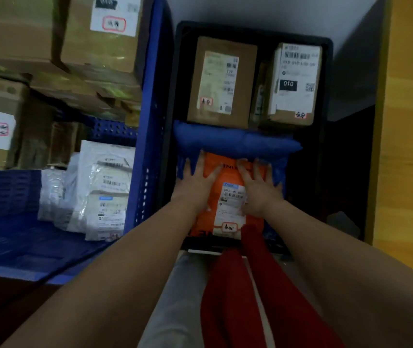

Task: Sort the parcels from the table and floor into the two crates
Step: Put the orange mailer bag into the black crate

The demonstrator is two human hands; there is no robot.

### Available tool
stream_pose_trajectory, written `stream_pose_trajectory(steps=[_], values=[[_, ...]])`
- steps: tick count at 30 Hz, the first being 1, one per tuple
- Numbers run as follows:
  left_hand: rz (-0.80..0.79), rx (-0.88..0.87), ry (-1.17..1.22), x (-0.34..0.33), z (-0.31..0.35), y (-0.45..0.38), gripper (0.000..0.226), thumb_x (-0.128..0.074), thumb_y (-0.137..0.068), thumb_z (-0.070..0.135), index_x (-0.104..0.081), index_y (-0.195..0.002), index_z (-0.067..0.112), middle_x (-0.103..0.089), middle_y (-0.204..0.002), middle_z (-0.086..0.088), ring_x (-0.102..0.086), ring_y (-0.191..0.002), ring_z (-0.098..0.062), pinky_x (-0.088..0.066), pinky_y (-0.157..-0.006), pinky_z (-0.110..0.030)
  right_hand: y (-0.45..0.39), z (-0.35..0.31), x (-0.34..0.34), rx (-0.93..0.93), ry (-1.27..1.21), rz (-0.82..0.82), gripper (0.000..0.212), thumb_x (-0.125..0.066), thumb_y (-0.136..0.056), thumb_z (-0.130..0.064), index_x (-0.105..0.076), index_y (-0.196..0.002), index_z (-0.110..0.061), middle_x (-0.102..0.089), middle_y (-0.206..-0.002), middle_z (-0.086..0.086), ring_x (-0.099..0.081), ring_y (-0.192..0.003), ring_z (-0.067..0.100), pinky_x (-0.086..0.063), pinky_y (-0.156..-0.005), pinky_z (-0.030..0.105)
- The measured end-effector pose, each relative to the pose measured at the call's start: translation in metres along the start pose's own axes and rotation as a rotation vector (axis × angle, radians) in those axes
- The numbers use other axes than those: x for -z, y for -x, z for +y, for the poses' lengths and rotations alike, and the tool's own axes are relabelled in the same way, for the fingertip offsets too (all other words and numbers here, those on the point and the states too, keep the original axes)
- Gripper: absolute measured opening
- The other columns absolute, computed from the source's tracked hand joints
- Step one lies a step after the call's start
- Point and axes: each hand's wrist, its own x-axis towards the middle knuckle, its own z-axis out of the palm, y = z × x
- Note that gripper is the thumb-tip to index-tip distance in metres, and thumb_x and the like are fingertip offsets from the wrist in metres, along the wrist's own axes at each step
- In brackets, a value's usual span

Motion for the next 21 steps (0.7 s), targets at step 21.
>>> stream_pose_trajectory(steps=[21], values=[[-0.025, -0.025, 0.055, -0.023, -0.011, -0.031, 0.133, -0.085, -0.069, 0.021, 0.020, -0.146, 0.047, 0.049, -0.146, -0.001, 0.021, -0.143, -0.042, -0.023, -0.109, -0.068, -0.026, 0.001, -0.012, 0.010, 0.004, -0.009, 0.129, -0.081, -0.071, -0.037, 0.021, -0.148, -0.041, 0.019, -0.160, 0.002, 0.011, -0.146, 0.039, -0.015, -0.110, 0.069]])
